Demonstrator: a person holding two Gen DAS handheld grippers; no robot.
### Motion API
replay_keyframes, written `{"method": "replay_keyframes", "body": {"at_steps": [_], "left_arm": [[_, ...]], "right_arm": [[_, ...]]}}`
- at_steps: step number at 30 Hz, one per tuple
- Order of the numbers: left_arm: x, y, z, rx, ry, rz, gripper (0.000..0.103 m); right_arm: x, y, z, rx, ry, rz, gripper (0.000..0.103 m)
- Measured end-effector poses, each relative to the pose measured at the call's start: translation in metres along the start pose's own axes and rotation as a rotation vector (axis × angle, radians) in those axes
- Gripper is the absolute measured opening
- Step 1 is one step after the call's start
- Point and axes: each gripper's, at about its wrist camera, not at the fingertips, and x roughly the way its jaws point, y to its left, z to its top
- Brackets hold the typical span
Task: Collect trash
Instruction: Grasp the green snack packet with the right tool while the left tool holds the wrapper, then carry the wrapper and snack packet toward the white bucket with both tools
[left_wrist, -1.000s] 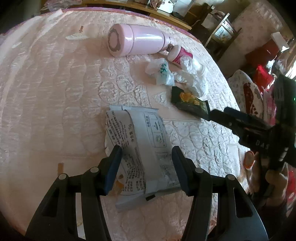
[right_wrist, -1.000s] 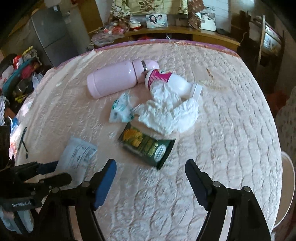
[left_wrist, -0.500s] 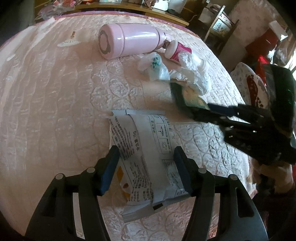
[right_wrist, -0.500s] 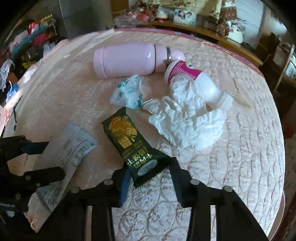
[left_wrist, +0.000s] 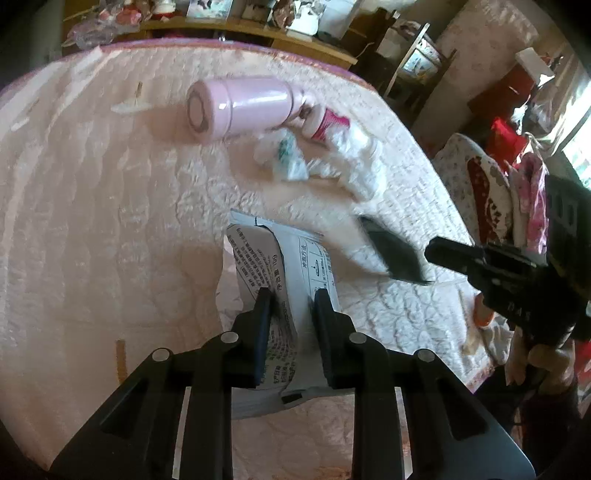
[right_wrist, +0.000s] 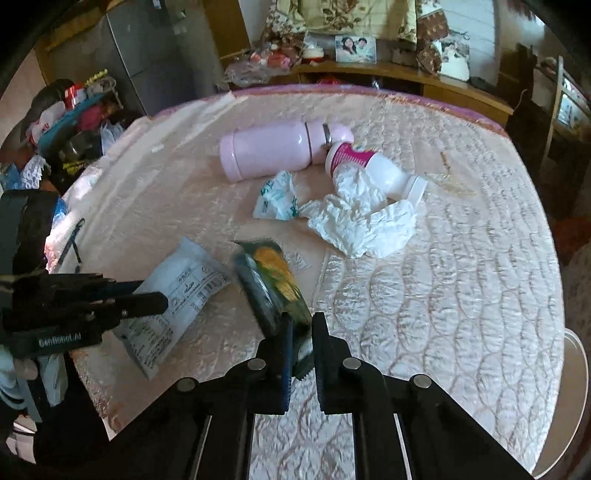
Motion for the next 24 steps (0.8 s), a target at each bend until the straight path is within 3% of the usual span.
{"method": "replay_keyframes", "body": {"at_steps": [9, 10, 12, 14, 20, 23, 24], "left_arm": [[-0.005, -0.025, 0.005, 0.044, -0.021, 0.003, 0.021], [-0.005, -0.025, 0.005, 0.045, -0.020, 0.007, 0.021], [-0.005, -0.023, 0.004, 0.047, -0.017, 0.022, 0.021], [-0.005, -0.018, 0.002, 0.048, -0.017, 0.041, 0.021], [-0.010, 0.002, 0.002, 0.015, -0.020, 0.073, 0.021], [-0.012, -0.001, 0.003, 0.017, -0.025, 0.065, 0.021], [-0.012, -0.007, 0.004, 0.027, -0.026, 0.059, 0.021]], "right_arm": [[-0.011, -0.009, -0.005, 0.040, -0.002, 0.007, 0.010], [-0.007, -0.010, -0.006, 0.042, 0.011, 0.016, 0.014], [0.004, -0.004, -0.004, 0.033, 0.035, 0.019, 0.039], [0.017, 0.005, -0.002, 0.017, 0.041, 0.036, 0.044], [0.071, 0.024, 0.004, 0.008, 0.107, 0.043, 0.044], [0.068, 0.019, 0.003, 0.027, 0.073, 0.032, 0.026], [0.062, 0.013, 0.002, 0.049, 0.061, 0.039, 0.025]]}}
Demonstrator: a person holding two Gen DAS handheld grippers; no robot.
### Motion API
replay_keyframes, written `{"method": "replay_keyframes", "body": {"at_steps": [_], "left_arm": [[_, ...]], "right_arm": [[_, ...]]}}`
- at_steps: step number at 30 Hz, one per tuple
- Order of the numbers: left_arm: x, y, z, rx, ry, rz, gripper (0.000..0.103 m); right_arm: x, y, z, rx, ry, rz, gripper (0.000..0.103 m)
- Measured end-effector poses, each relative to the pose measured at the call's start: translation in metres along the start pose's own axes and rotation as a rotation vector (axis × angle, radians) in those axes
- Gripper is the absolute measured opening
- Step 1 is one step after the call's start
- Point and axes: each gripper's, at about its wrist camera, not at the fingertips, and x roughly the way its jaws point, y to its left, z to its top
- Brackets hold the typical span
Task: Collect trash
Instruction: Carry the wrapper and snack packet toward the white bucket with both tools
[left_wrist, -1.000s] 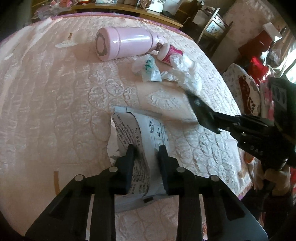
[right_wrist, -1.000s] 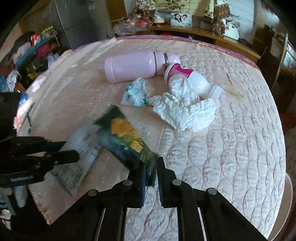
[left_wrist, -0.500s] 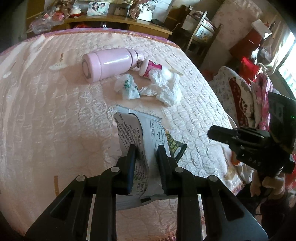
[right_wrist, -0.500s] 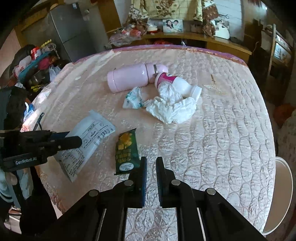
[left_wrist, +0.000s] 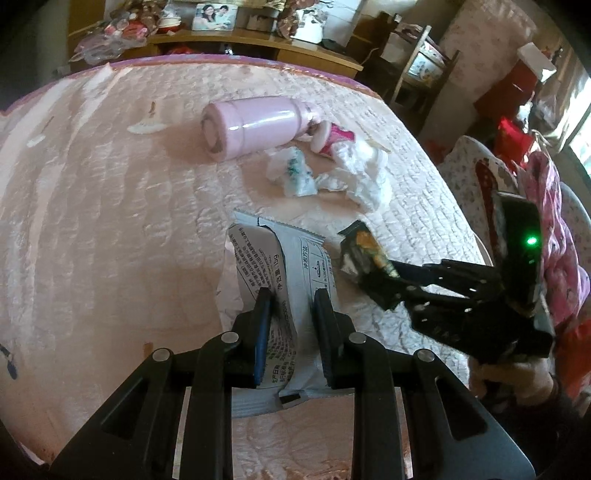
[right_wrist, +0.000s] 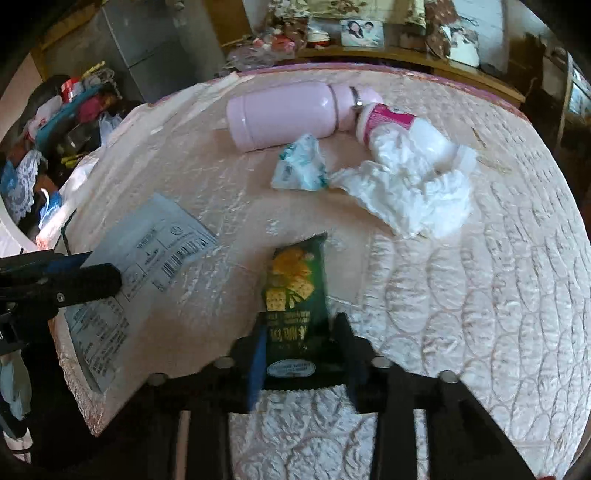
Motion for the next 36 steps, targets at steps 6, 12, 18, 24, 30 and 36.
{"method": "replay_keyframes", "body": {"at_steps": [6, 12, 18, 24, 30, 36], "left_arm": [[0.006, -0.049, 0.012, 0.062, -0.001, -0.077, 0.021], [0.022, -0.120, 0.028, 0.162, 0.003, -0.150, 0.021], [0.050, -0.195, 0.042, 0.239, 0.035, -0.221, 0.021], [0.084, -0.268, 0.053, 0.309, 0.077, -0.268, 0.021], [0.116, -0.326, 0.059, 0.352, 0.100, -0.301, 0.021], [0.149, -0.353, 0.070, 0.303, 0.129, -0.371, 0.032]], "right_arm": [[-0.063, -0.034, -0.014, 0.042, -0.088, -0.060, 0.024], [-0.127, -0.094, -0.040, 0.159, -0.140, -0.158, 0.024], [-0.175, -0.164, -0.075, 0.307, -0.173, -0.273, 0.024], [-0.192, -0.236, -0.109, 0.477, -0.158, -0.330, 0.024], [-0.193, -0.283, -0.133, 0.601, -0.148, -0.362, 0.024], [-0.191, -0.314, -0.138, 0.678, -0.147, -0.409, 0.044]]}}
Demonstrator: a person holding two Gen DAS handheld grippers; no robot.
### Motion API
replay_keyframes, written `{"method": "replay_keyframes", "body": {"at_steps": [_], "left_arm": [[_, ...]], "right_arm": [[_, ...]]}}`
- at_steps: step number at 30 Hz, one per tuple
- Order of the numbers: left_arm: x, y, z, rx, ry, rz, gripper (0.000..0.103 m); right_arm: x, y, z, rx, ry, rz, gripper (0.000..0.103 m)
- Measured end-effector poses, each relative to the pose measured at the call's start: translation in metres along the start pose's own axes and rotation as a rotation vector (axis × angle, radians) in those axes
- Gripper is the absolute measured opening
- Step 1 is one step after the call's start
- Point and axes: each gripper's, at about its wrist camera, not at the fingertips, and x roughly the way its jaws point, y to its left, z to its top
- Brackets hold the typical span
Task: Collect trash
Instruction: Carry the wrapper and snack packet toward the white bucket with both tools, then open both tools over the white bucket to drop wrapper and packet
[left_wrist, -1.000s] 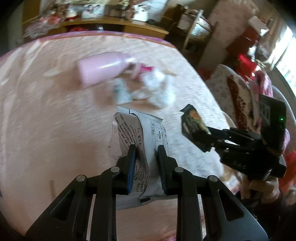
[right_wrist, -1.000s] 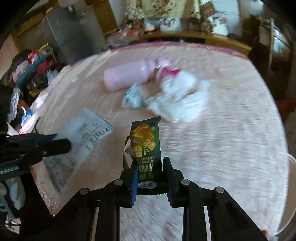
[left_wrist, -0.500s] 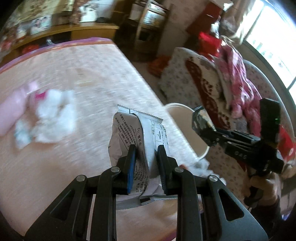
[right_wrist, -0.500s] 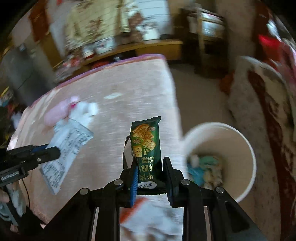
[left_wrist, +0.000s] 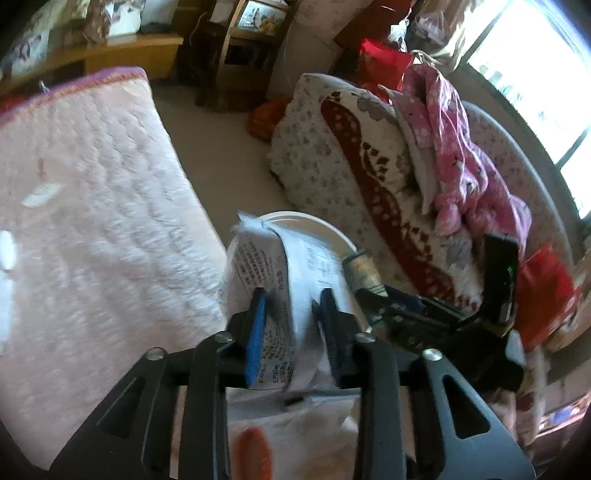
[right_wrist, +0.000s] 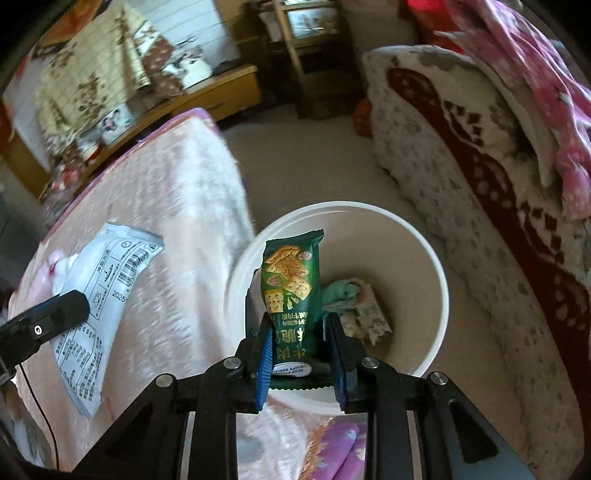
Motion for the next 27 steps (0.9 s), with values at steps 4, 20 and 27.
{"method": "replay_keyframes", "body": {"at_steps": [4, 20, 27], "left_arm": [[0.008, 0.004, 0.001, -0.028, 0.006, -0.005, 0.047], [-0.029, 0.034, -0.022, 0.010, -0.058, 0.163, 0.047], [-0.052, 0.048, -0.032, 0.014, -0.094, 0.222, 0.047]], "right_arm": [[0.004, -0.006, -0.002, 0.010, -0.016, -0.011, 0.055], [-0.002, 0.020, -0.012, -0.039, 0.000, 0.024, 0.055], [-0.015, 0.048, -0.014, -0.086, -0.020, 0.042, 0.058]]}}
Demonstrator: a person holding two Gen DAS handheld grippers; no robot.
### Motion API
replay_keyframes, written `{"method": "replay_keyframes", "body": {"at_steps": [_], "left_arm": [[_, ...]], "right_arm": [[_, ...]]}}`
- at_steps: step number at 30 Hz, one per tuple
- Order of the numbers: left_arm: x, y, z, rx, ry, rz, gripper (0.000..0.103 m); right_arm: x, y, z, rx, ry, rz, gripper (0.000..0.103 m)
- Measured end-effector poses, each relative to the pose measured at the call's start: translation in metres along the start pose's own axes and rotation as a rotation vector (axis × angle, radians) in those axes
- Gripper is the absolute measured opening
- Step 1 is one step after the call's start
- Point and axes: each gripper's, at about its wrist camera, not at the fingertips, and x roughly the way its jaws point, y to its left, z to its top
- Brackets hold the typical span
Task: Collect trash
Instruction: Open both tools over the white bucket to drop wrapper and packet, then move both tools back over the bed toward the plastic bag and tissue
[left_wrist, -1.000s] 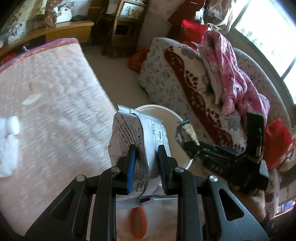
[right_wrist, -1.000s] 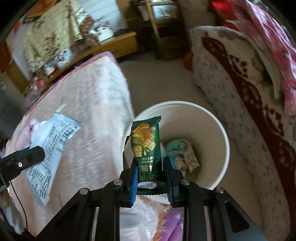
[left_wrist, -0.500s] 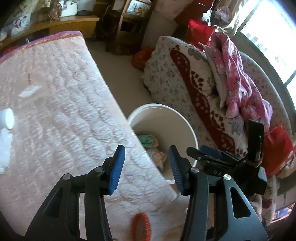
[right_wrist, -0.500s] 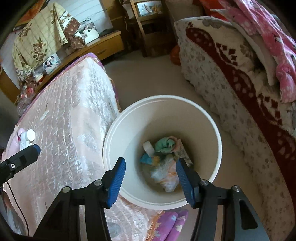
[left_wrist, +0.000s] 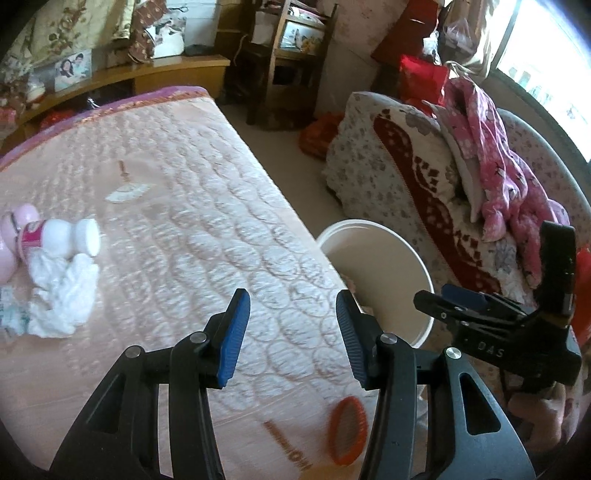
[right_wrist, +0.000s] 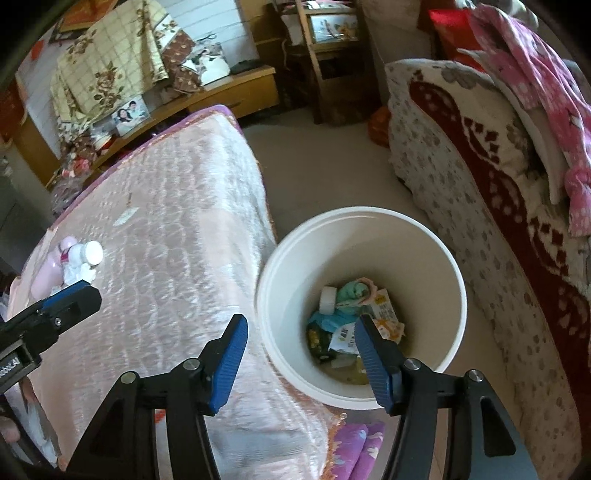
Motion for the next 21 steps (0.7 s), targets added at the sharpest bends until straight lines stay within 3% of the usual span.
{"method": "replay_keyframes", "body": {"at_steps": [21], "left_arm": [[-0.056, 0.073, -0.034, -0.089, -0.061, 0.126, 0.047]], "right_arm": [[-0.015, 0.107, -0.014, -0.153, -0.002, 0.099, 0.064]]}}
